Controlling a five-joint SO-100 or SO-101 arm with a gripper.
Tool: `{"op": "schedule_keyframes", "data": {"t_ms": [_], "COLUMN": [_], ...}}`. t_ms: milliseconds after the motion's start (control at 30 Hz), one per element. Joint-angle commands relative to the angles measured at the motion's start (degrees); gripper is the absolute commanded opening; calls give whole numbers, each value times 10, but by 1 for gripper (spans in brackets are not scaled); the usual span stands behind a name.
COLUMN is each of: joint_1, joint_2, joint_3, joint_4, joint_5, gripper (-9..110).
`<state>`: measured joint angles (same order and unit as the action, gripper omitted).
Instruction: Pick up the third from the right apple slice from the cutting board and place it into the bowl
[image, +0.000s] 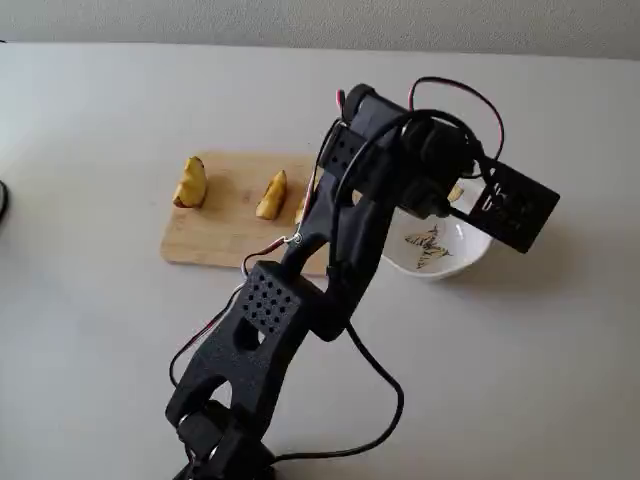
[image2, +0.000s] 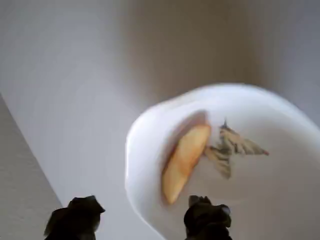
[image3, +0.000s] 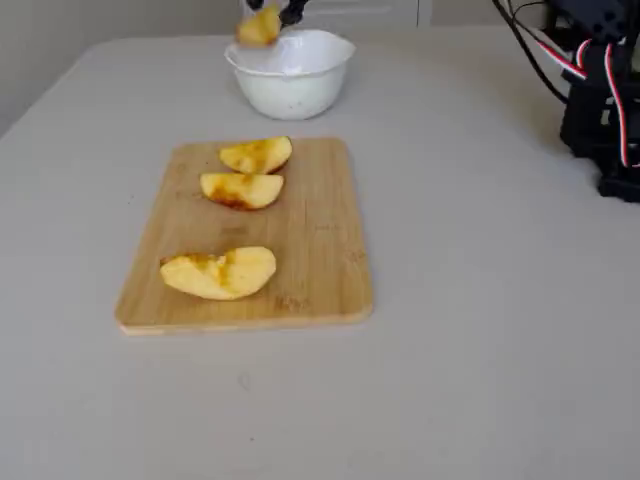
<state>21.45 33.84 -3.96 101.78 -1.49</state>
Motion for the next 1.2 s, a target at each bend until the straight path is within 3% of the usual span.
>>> {"op": "schedule_keyframes", "data": {"t_ms": [0,100,300,500,800,1167], "joint_1": [14,17,-12,-58,-249,-274], "joint_2": [23,40,158,445,1028,1548], "joint_3": [4,4,12,80,503,1257], "joint_4": [20,21,22,21,18,-111], "joint_5": [-15,-21,-25,-25,-63,-53], "gripper": [21,0,0,0,0,0]}}
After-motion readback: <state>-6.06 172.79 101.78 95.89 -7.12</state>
